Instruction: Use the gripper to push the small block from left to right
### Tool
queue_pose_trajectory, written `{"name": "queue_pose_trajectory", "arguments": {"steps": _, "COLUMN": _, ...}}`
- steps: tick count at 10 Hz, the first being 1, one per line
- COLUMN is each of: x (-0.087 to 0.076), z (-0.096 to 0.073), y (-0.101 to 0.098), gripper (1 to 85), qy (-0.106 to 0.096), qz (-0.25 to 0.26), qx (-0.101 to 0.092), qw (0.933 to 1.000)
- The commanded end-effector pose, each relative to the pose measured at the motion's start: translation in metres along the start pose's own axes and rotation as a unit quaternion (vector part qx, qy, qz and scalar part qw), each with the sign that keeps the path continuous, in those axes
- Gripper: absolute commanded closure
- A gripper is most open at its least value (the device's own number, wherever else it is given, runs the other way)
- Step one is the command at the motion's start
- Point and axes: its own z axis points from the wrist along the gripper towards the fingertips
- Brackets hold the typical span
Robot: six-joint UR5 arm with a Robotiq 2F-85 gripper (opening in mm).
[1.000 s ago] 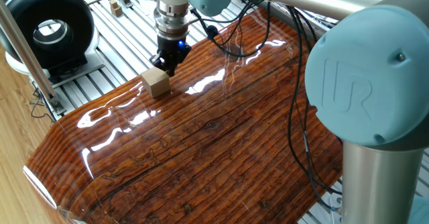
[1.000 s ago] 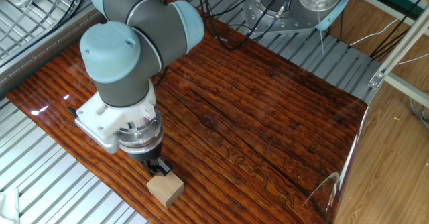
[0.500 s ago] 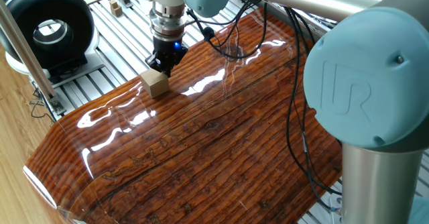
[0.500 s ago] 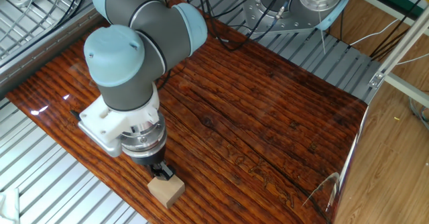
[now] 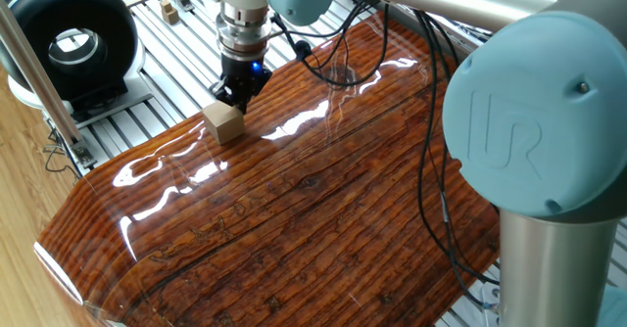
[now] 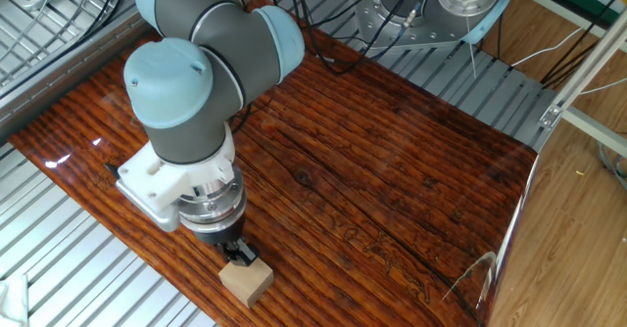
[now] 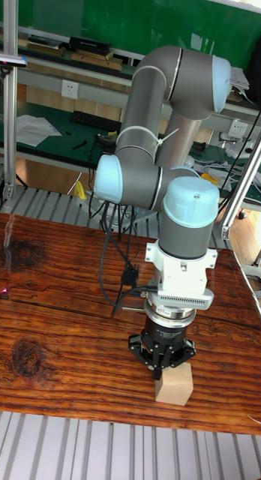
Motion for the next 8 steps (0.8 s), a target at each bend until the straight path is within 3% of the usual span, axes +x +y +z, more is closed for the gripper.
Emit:
{"name": "queue_pose_trajectory", "arguments": {"steps": 1, "x": -0.001, "z": -0.002, "y": 0.008, "gripper": 84.7, "qy": 0.0, "qz": 0.007, "qx": -0.01, "qw": 0.9999}}
{"name": "queue_pose_trajectory", "arguments": {"steps": 8, "x": 0.0, "z": -0.001, "y": 0.032, "gripper": 84.7, "qy": -0.001, "qz": 0.021, "qx": -0.014, "qw": 0.9997}}
